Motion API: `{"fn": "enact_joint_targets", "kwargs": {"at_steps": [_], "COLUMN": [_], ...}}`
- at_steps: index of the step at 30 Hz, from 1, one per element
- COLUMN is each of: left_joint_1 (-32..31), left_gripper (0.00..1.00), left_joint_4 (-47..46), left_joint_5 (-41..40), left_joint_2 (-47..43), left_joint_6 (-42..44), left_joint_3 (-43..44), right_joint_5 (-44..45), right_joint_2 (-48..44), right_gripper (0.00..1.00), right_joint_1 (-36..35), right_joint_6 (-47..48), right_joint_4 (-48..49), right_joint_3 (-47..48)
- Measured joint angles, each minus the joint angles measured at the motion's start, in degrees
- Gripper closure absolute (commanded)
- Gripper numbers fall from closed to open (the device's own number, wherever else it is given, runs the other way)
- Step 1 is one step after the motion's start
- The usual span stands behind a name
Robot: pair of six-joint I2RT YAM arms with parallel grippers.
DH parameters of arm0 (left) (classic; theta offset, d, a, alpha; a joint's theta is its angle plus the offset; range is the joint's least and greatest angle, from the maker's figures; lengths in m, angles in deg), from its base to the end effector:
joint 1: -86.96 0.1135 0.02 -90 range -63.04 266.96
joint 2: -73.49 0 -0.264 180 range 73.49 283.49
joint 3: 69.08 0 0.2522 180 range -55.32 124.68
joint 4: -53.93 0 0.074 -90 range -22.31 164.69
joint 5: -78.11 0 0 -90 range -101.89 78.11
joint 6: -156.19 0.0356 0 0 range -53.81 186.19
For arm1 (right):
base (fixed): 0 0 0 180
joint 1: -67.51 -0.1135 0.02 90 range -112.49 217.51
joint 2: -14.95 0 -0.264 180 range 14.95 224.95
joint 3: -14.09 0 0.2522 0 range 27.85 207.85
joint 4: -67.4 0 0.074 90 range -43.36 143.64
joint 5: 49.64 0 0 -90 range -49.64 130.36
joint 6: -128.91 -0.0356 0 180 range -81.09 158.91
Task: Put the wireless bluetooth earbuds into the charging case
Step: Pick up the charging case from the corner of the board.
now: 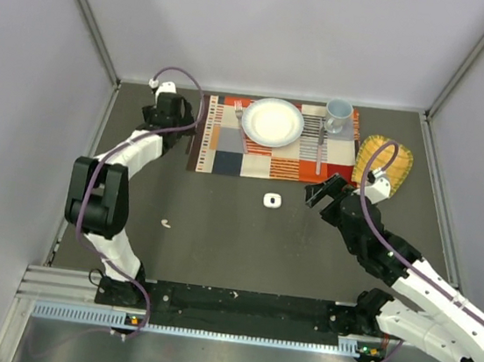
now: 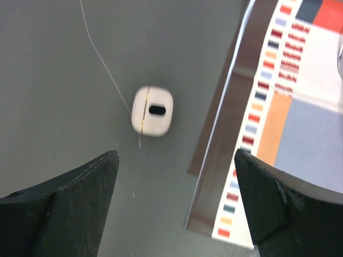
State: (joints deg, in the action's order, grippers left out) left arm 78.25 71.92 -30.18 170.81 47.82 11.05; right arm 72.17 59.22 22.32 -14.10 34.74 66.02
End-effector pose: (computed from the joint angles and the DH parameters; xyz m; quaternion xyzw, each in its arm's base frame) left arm 0.3800 -0.0469 0.2387 -0.1467 0.8672 0.0308 0.4749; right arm 0.1369 0.1112 0.2873 0.2022 0.7992 0.2392 0.5130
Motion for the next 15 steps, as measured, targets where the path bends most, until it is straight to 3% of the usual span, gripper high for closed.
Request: {"fn": "enact_joint_targets", "kwargs": {"at_steps": [2, 3, 8, 15], "left_joint_1": [1.05, 1.51, 3.76, 8.04], "left_gripper": [0.32, 0.36, 0.39, 0.36], "left_joint_4": [0.81, 2.08, 7.91, 13.99], "left_joint_5": [-0.11, -0.09, 2.99, 8.72], "left_joint_2": [3.04, 4.9, 14.73, 19.37], "left_joint_6": [1.33, 2.08, 5.55, 6.43], "left_joint_3": [3.98, 6.6, 19.19, 20.96], "right_joint_5": [0.02, 0.02, 0.02, 0.02], "right_joint_2": [-0.48, -0.55, -0.59, -0.24], "right_gripper": [0.01, 0.01, 0.01, 0.01], "right_joint_1": [0.0, 0.0, 0.35, 1.22], "right_joint_6": [0.11, 0.35, 1.51, 2.93], "right_joint_4": [0.0, 0.02, 0.0, 0.02], "right_joint_3": [-0.04, -0.04, -0.04, -0.02]}}
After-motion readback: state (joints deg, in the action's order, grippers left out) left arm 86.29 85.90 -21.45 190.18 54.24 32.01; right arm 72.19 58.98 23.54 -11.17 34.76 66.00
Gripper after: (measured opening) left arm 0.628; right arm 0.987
